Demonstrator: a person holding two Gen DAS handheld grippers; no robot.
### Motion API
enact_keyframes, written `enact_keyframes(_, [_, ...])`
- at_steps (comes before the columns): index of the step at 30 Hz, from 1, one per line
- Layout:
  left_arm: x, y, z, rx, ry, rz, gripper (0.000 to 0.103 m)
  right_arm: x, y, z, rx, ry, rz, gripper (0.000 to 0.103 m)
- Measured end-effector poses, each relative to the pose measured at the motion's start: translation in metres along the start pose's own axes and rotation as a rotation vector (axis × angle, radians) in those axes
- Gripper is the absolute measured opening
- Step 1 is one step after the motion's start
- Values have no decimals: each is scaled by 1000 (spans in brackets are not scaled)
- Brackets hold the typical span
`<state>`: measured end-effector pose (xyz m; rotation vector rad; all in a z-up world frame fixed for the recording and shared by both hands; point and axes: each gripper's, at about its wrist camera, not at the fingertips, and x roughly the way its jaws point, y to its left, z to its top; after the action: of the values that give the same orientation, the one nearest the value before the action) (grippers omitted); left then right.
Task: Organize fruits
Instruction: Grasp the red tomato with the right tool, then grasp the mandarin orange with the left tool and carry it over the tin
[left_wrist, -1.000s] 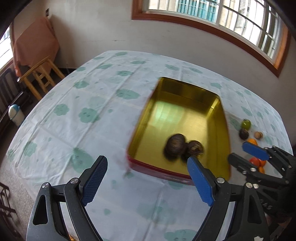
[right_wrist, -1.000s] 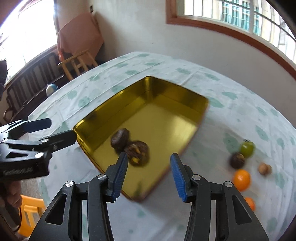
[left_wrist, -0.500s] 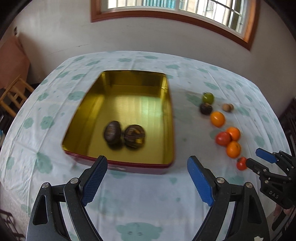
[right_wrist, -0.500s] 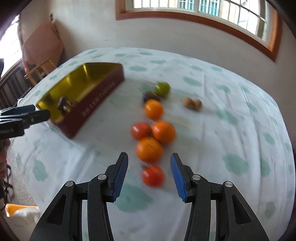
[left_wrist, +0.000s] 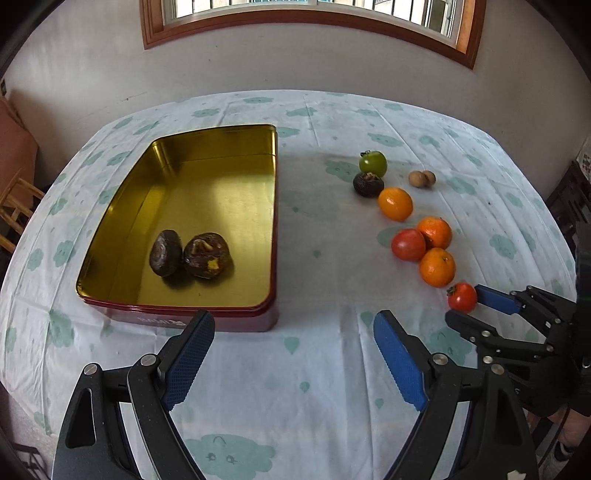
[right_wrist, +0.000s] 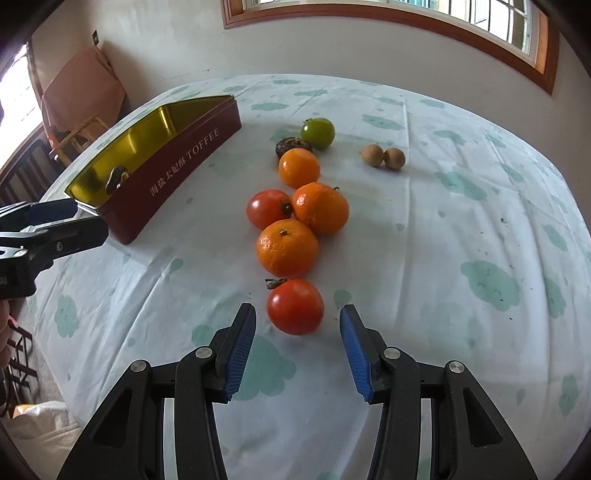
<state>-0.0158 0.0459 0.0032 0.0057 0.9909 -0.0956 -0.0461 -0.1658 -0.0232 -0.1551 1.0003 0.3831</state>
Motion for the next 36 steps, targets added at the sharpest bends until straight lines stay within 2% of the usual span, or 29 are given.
enact_keyframes(7, [6,-11,-1,25,13,-9,86,7,-1,0,-5,-19,-7,46])
enact_keyframes(10, [8,-18,-2,42,15,-17,86,8,-2,0,-9,-29,-17,41])
enact_keyframes(12, [10,-22,-1,52,20,-23,86,7,-2,0,-9,-36,-18,33])
enact_keyframes(18, [15,-37,2,74,21,-52,85,5,-13,-2,21,-56,-27,32])
enact_keyframes(30, [35,-84,11,138,49,-133,81,4,-101,1,181,-110,-190,32])
enact_keyframes(36, [46,-105,18,148,61,-156,70,5,-131,5,224,-113,-221,32])
